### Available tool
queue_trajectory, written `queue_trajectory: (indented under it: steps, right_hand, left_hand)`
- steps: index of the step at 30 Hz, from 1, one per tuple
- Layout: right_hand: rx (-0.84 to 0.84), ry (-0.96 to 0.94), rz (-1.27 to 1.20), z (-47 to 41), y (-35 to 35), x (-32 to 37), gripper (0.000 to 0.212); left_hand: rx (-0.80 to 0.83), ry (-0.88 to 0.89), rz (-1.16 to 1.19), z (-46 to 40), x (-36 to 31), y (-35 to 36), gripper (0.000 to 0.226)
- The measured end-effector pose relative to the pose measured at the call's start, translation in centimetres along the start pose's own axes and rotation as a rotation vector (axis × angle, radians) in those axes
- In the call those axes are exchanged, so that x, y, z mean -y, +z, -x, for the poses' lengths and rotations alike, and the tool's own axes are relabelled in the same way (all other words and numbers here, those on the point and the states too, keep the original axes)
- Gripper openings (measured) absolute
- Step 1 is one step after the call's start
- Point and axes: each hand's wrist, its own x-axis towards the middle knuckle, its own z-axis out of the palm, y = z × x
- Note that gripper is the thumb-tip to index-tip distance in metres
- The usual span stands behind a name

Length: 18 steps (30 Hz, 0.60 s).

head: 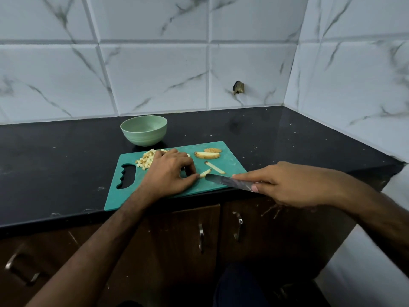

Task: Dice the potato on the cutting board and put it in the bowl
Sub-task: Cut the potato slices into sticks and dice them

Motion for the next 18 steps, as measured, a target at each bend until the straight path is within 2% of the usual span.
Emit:
queue_trajectory:
  steps: [6,9,13,18]
  right_hand:
    - [-0.107,-0.029,0.045,-0.7,1.4,1.5,0.045]
    - [-0.104,-0.022,0.090,-1.1,1.6,1.8,0.046]
    - [-0.102,-0.027,0.101,-0.8,1.2,1.8,0.046]
    - [-0.112,-0.021,0.131,-1.3,1.9,1.8,0.046]
  left_hand:
    - [-0.033,-0.043,-0.004,0.0,0.0,-0.1,0.025]
    - [0.007,-0.037,-0.039,0.0,0.0,-0.1,0.022]
    - [-0.031,-0.044,-0.017,0.0,0.0,-0.1,0.016]
    - [0.001,-0.030,0.010,-0.2,-0.2,-0.1,0.037]
